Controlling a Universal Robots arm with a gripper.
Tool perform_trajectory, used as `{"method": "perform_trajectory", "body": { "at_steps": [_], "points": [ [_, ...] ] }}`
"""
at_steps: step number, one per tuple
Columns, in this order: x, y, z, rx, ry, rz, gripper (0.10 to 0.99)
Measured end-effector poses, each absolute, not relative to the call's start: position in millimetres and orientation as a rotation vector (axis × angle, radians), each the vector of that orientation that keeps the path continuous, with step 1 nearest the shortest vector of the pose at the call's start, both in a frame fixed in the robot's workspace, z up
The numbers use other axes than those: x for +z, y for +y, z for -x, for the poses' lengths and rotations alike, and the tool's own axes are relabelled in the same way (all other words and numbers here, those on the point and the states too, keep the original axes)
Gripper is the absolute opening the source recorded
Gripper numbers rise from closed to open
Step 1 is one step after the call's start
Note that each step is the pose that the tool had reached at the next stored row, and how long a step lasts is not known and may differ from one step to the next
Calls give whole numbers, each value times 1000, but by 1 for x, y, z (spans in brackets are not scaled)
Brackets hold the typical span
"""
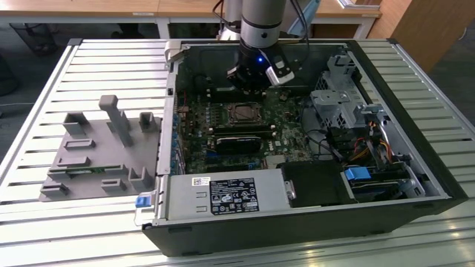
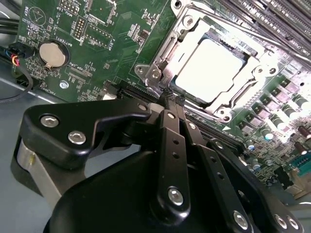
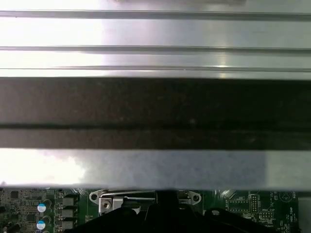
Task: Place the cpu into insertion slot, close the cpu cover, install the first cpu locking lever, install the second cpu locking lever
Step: 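Install the first cpu locking lever, then install the second cpu locking lever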
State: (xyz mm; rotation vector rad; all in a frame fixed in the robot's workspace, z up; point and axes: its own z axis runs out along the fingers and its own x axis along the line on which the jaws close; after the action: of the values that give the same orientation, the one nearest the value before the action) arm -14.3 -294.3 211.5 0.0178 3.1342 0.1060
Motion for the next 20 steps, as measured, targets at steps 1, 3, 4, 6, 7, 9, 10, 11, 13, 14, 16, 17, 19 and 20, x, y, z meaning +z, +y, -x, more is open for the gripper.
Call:
{"method": "perform_trajectory", "body": {
  "at_steps": [1, 3, 4, 6, 7, 9, 10, 11, 13, 14, 16, 17, 19, 20],
  "points": [
    [211, -295, 14, 106, 3134, -18, 106],
    [211, -295, 14, 106, 3134, -18, 106],
    [211, -295, 14, 106, 3134, -18, 106],
    [211, -296, 14, 106, 3134, -18, 106],
    [211, -296, 14, 106, 3134, -18, 106],
    [211, -296, 13, 106, 3134, -18, 106],
    [211, -296, 13, 106, 3134, -18, 106],
    [211, -297, 13, 106, 3134, -18, 106],
    [211, -297, 13, 106, 3134, -18, 106],
    [211, -298, 13, 106, 3134, -18, 106],
    [211, -298, 13, 106, 3134, -18, 106],
    [211, -299, 13, 106, 3134, -18, 106],
    [211, -300, 13, 106, 3134, -18, 106],
    [211, -301, 13, 106, 3134, -18, 106]
  ]
}}
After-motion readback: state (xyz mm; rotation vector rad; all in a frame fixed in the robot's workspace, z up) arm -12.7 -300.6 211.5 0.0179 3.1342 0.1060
